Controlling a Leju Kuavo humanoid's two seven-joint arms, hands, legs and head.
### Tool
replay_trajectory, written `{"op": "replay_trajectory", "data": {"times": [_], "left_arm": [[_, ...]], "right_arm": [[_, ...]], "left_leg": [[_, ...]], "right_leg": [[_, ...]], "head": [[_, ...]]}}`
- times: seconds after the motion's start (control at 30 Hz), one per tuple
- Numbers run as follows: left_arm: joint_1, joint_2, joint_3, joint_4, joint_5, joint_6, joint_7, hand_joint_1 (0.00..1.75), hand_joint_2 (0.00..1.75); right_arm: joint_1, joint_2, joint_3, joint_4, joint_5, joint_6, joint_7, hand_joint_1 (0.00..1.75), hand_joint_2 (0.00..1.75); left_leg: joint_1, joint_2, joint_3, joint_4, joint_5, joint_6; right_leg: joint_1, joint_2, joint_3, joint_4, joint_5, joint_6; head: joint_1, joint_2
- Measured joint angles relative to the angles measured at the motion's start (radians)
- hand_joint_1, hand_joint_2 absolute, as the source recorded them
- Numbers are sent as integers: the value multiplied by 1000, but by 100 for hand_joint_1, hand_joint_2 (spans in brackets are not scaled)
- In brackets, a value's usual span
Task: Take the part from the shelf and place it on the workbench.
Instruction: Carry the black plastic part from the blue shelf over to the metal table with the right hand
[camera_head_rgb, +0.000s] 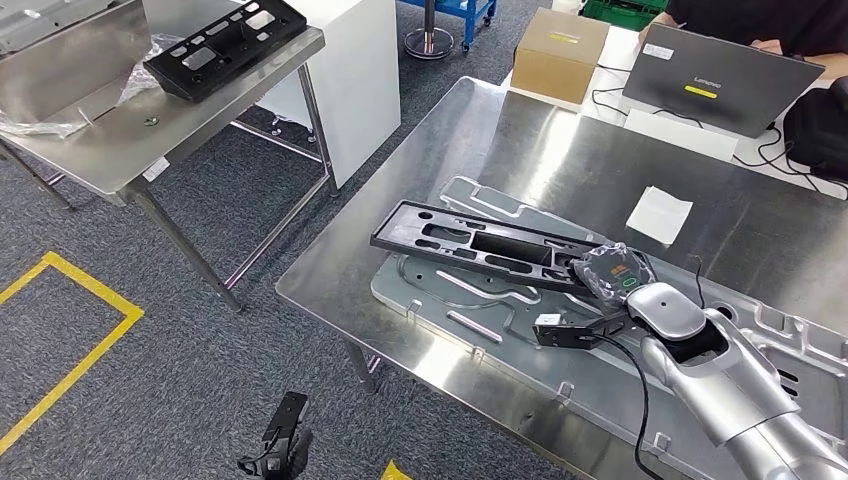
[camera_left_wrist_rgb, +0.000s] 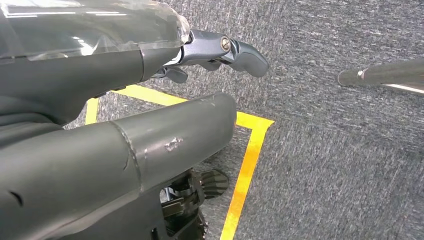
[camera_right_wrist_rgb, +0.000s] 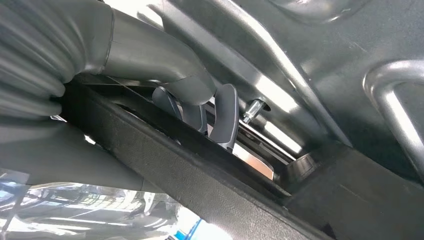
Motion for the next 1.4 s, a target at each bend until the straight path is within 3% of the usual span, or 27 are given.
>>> {"op": "replay_trajectory", "data": {"times": [0.5,0.6,0.67,0.77,0.87,0.93,1.13,1.4], "left_arm": [[0,0,-1,0,5,-4,-1,0,0],[3,1,-1,0,17,0,-11,0,0],[7,1,-1,0,28,4,-20,0,0],[22,2,0,0,41,7,-29,0,0],[39,3,2,0,42,13,-39,0,0],[46,3,2,0,42,15,-45,0,0],[51,3,2,0,39,16,-52,0,0],[50,3,2,0,38,21,-60,0,0]], "right_arm": [[-7,-5,20,13,1,-22,14,175,175],[11,-5,19,12,5,-89,68,175,175],[60,-1,-2,-17,15,-183,138,175,175],[214,36,-127,-162,22,-391,222,175,175],[386,111,-295,-372,-77,-594,191,175,175],[469,159,-402,-521,-156,-678,157,175,175],[579,228,-622,-726,-233,-692,88,175,175],[642,260,-709,-787,-248,-693,51,175,175]], "left_leg": [[0,0,1,1,0,0],[0,0,1,1,0,0],[0,-2,0,1,0,0],[0,-6,-2,1,0,0],[1,-8,-6,1,-1,0],[1,-10,-7,1,-3,-1],[0,-7,-4,1,-7,-2],[-1,-4,-3,1,-8,-1]], "right_leg": [[0,0,1,0,0,0],[0,0,1,0,0,0],[0,-2,2,0,0,0],[0,-8,1,0,-2,2],[0,-10,-3,0,-5,1],[0,-11,-4,0,-7,0],[1,-7,-2,0,-10,-1],[0,-5,-1,0,-10,0]], "head": [[0,0],[0,0],[0,0],[0,0],[-1,0],[-1,0],[0,0],[0,0]]}}
